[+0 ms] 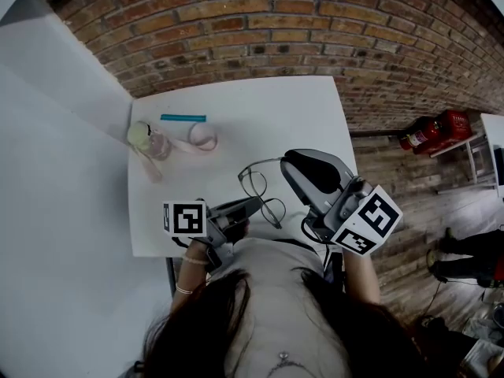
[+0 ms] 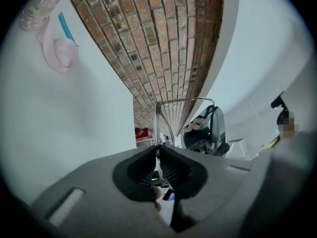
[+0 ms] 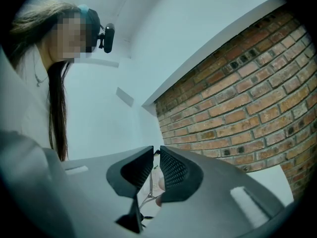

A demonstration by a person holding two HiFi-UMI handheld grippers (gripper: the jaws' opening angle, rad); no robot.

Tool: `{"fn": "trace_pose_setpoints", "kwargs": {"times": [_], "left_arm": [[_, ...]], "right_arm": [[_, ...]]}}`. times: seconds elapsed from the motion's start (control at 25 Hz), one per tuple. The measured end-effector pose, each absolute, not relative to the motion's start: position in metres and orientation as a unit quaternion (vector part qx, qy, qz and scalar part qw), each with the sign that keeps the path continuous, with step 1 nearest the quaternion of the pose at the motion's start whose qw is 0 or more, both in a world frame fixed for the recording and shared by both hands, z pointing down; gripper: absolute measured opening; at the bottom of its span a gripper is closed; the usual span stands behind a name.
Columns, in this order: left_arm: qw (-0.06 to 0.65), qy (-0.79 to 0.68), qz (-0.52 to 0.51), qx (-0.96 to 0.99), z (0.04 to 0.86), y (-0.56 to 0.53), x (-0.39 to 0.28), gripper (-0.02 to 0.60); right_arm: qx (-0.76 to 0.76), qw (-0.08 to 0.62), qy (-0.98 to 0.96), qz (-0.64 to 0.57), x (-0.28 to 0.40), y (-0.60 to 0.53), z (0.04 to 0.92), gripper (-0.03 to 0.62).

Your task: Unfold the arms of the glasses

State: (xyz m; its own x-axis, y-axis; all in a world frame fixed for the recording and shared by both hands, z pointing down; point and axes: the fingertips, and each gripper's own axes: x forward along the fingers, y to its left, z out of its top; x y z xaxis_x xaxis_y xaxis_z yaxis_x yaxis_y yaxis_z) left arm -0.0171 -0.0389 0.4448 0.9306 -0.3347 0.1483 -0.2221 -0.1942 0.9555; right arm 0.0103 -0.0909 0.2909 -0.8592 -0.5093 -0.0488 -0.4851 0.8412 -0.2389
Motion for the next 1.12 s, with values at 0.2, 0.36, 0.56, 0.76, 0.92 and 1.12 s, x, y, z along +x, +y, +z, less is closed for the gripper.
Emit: {"fn": "trace_pose_setpoints", "kwargs": {"times": [0.2, 0.36, 0.56, 0.76, 0.92, 1.12], "left_arm": [[0.606, -0.178, -0.044, 0.774, 0.445, -0.038, -0.017, 0.021], [0.614, -0.18, -0.057, 0.766, 0.443, -0.04, -0.019, 0.021], [0.617, -0.189, -0.066, 0.761, 0.444, -0.045, -0.022, 0.021], [0.619, -0.196, -0.077, 0.757, 0.444, -0.047, -0.026, 0.021], [0.619, -0.201, -0.081, 0.755, 0.447, -0.049, -0.028, 0.021], [0.626, -0.204, -0.098, 0.747, 0.442, -0.052, -0.029, 0.021]], "right_arm": [[-0.261, 0.058, 0.957, -0.11, 0.011, -0.092, 0.291, 0.049], [-0.259, 0.062, 0.957, -0.112, 0.012, -0.091, 0.291, 0.049], [-0.256, 0.064, 0.958, -0.115, 0.011, -0.09, 0.292, 0.051], [-0.254, 0.065, 0.958, -0.118, 0.011, -0.089, 0.292, 0.051], [-0.257, 0.064, 0.957, -0.118, 0.012, -0.09, 0.295, 0.051], [-0.263, 0.061, 0.955, -0.121, 0.015, -0.092, 0.297, 0.048]]}}
